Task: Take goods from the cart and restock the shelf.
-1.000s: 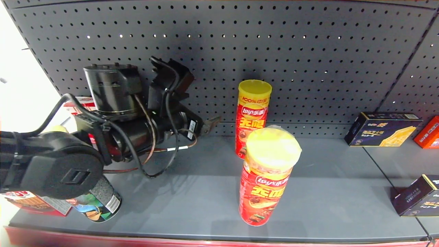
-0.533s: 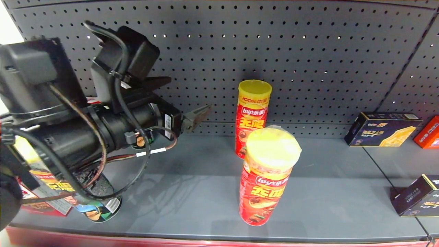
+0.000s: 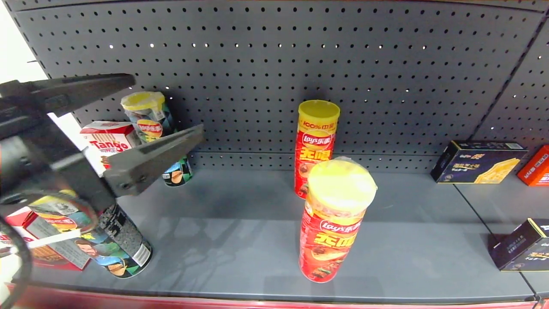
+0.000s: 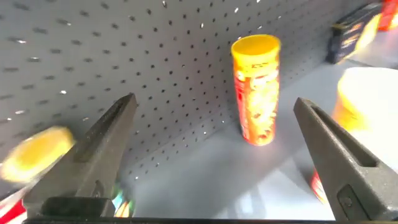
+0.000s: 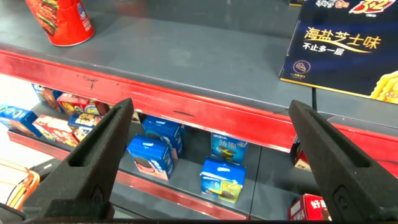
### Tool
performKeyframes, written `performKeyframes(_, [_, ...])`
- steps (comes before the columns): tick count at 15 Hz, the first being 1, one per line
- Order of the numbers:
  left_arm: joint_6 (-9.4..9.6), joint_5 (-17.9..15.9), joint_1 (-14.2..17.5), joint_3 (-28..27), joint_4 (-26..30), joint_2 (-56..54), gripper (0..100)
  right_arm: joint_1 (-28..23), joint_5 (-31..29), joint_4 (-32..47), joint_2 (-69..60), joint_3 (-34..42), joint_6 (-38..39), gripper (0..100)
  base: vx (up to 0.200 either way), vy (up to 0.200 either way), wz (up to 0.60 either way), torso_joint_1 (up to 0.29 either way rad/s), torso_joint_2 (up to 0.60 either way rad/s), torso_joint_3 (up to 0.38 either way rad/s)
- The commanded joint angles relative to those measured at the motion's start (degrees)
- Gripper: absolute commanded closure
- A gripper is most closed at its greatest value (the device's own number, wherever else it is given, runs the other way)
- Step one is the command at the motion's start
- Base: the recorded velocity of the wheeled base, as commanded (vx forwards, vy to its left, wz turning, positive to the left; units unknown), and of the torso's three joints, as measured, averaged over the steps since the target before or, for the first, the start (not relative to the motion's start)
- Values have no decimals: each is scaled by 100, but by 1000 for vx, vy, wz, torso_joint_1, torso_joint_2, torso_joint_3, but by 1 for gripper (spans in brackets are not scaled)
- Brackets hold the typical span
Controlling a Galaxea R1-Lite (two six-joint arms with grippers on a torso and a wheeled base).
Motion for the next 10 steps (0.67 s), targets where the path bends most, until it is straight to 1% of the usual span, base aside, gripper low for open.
performKeyframes(1, [10,4,-26,789,480,-1678,0,2,4,-1,7,0,-2,0,0,0,0,0,0,0])
performKeyframes(3, [10,-14,-26,1299,806,-2583,0,2,4,-1,7,0,-2,0,0,0,0,0,0,0])
performKeyframes(4, [10,-23,-26,1466,999,-2961,0,2,4,-1,7,0,-10,0,0,0,0,0,0,0])
performKeyframes(5, [10,-23,-17,1519,1104,-3119,0,2,4,-1,7,0,-2,0,0,0,0,0,0,0])
performKeyframes(6, [1,-5,44,1615,1561,-3558,0,2,4,-1,7,0,-2,0,0,0,0,0,0,0])
performKeyframes(7, [-52,4,62,1642,1904,-3901,0,2,4,-1,7,0,-10,0,0,0,0,0,0,0])
performKeyframes(8, [-70,4,71,1651,1966,-3980,0,2,4,-1,7,0,-2,0,0,0,0,0,0,0])
performKeyframes(9, [-280,4,97,1862,2493,-4754,0,2,-5,-1,7,0,-2,0,0,0,0,0,0,0])
performKeyframes(10, [-280,4,141,1914,2722,-5097,0,2,4,-1,7,0,-2,0,0,0,0,0,0,0])
